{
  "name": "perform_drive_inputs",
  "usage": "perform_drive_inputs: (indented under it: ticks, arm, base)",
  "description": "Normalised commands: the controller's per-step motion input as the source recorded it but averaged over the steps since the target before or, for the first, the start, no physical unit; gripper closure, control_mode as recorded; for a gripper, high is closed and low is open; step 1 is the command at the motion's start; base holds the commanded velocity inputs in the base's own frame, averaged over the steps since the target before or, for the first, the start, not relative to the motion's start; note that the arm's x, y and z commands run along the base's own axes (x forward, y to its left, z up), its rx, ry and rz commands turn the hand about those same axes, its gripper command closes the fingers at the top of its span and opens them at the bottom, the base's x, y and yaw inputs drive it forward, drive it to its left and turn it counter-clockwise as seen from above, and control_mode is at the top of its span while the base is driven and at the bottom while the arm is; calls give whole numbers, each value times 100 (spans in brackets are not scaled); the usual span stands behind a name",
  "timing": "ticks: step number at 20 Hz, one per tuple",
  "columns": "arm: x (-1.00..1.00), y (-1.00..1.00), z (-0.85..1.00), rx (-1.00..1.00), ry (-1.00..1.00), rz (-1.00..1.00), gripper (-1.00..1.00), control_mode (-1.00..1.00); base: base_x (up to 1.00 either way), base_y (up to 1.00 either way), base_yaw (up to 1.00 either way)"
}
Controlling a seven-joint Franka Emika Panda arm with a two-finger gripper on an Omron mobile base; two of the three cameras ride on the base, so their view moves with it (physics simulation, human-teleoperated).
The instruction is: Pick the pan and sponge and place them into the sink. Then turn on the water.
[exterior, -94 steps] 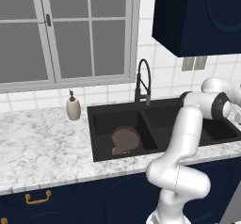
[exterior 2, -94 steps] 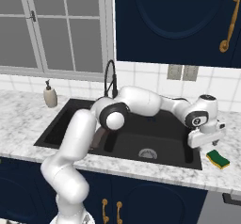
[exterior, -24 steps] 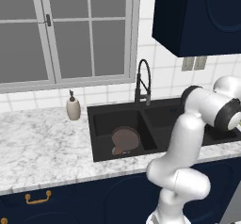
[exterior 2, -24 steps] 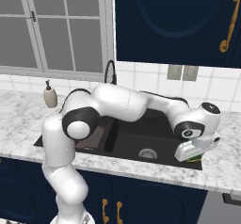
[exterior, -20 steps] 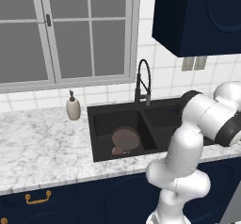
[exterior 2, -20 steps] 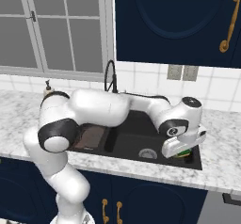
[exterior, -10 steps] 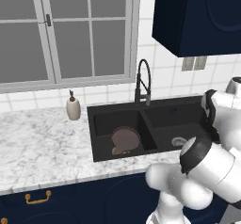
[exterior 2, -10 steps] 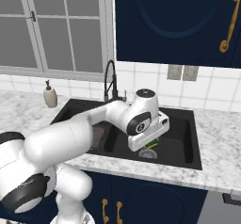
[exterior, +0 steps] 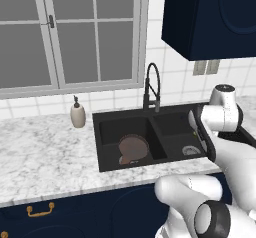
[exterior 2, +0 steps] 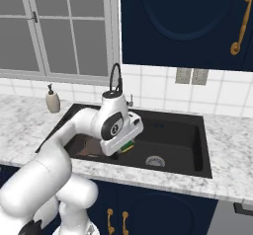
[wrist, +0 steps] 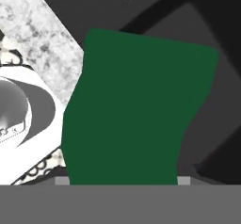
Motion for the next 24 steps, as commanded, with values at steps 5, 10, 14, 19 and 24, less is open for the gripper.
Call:
perform_drive_inputs:
  ticks: [5, 10, 14, 19, 24]
  arm:
    - [11, 100, 9, -1, 10, 9, 100, -100]
    - [19, 100, 0, -4, 12, 6, 100, -100]
    - [38, 100, -32, -13, 10, -5, 100, -100]
    - [54, 100, -29, -1, 12, 0, 100, -100]
    - [84, 72, -23, 0, 16, 0, 100, -100]
  base:
    - [0, 0, 0]
    - [0, 0, 0]
    - [0, 0, 0]
    - [0, 0, 0]
    - [0, 0, 0]
